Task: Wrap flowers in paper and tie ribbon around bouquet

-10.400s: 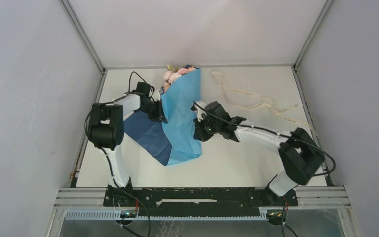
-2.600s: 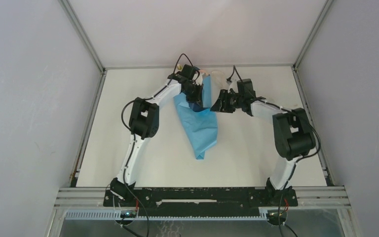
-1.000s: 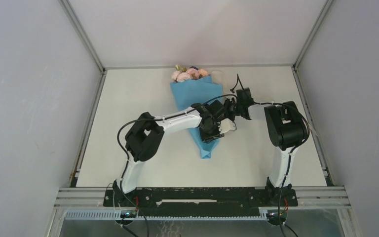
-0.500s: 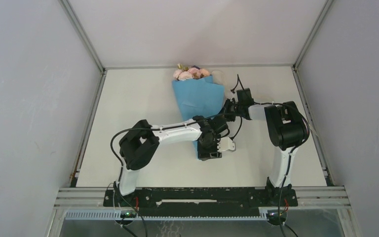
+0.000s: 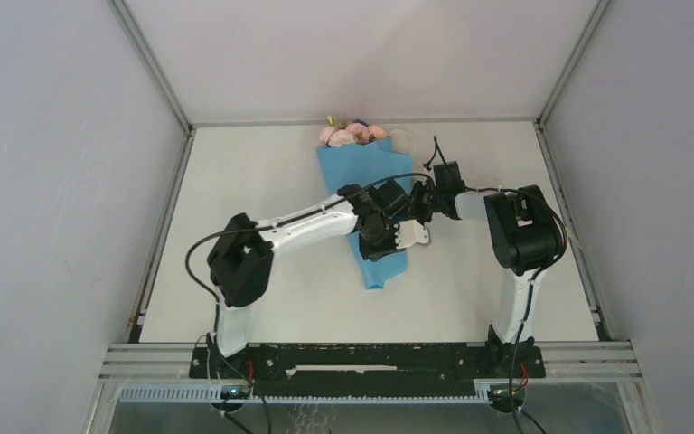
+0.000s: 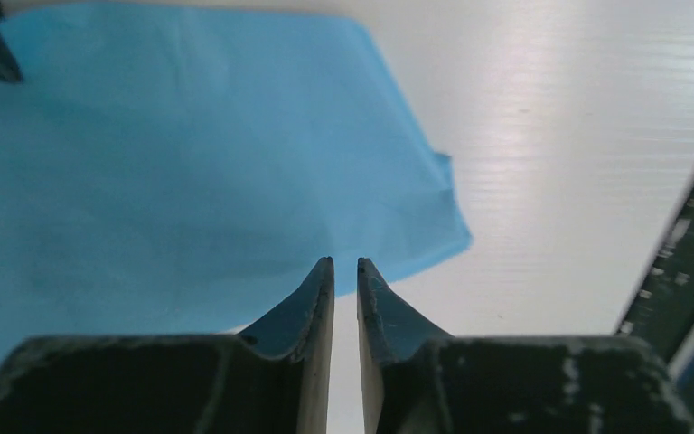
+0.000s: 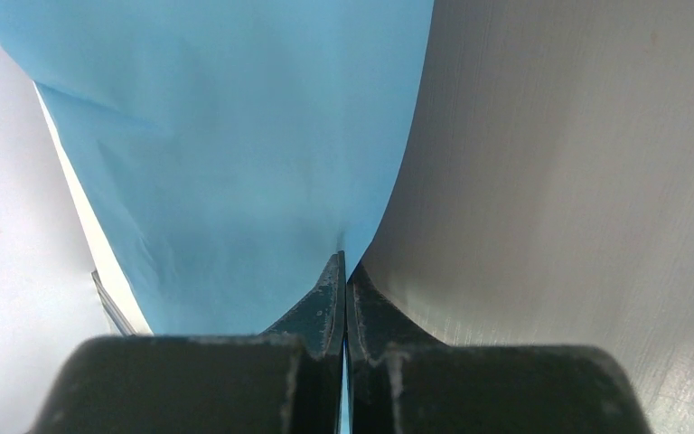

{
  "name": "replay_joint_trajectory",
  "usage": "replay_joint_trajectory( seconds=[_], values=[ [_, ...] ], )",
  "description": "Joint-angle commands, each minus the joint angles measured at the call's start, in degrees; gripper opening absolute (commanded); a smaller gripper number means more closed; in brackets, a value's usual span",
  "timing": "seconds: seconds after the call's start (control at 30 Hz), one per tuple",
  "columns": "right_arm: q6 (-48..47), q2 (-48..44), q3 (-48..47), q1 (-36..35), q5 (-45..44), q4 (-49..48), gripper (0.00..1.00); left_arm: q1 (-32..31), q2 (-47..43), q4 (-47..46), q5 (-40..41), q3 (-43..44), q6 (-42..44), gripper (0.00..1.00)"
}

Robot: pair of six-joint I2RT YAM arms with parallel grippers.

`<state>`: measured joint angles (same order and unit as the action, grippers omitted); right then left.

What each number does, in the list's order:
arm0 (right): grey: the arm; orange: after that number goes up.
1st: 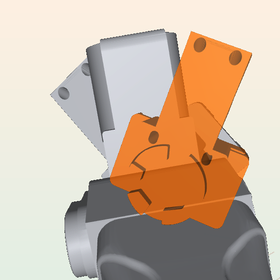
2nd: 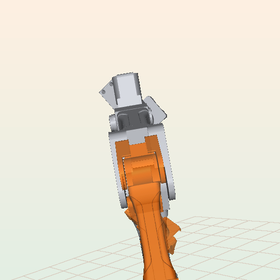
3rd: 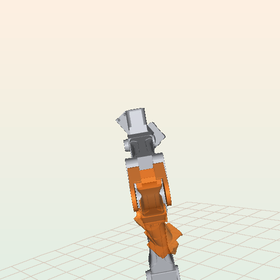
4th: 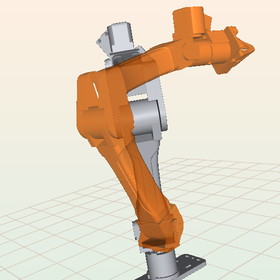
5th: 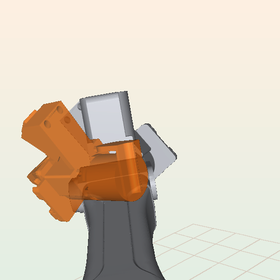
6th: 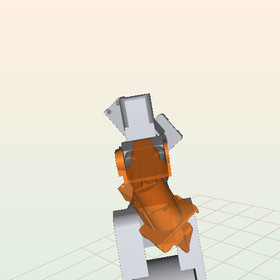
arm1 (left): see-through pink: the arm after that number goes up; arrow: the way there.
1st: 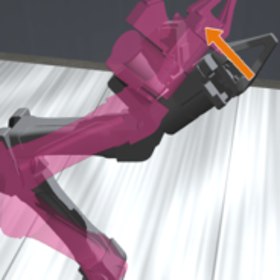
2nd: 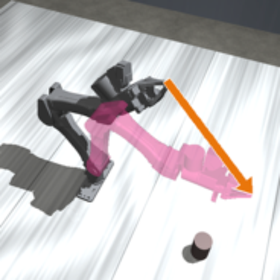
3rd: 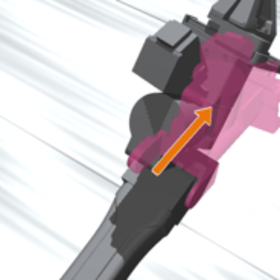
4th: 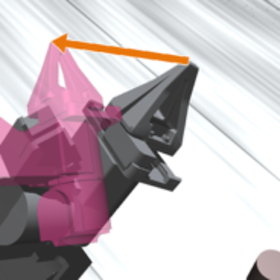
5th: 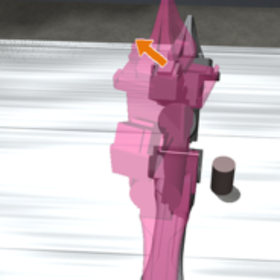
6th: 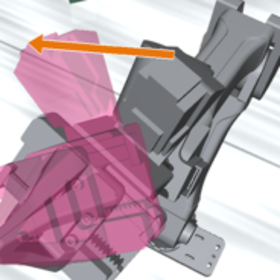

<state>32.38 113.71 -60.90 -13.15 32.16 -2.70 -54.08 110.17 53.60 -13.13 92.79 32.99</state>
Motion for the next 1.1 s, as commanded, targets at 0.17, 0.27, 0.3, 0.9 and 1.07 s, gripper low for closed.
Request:
replay_joint_trajectory(
  seconds=[0.17,0.27,0.3,0.9,1.07],
  values=[
    [-1.98,-0.34,-0.35,0.05,-1.44,0.11,0.00,-4.76,2.45,-5.51,6.40,-11.69,6.70,0.20],
    [-1.87,-0.01,-0.35,0.04,-1.38,-0.26,0.00,-6.11,-0.15,-5.54,5.46,-14.60,7.13,0.22],
    [-1.74,0.09,-0.29,0.03,-1.34,-0.42,0.00,-6.34,-1.13,-5.48,5.51,-15.16,6.95,0.24],
    [-0.75,-0.72,-0.33,-1.00,-1.75,-0.32,0.07,2.53,-8.51,-11.62,6.72,-8.27,-3.18,0.44],
    [-0.91,-1.73,-0.33,-1.00,-2.86,0.61,0.16,3.86,1.82,-14.30,10.84,-4.69,-2.21,0.61]
  ],
)
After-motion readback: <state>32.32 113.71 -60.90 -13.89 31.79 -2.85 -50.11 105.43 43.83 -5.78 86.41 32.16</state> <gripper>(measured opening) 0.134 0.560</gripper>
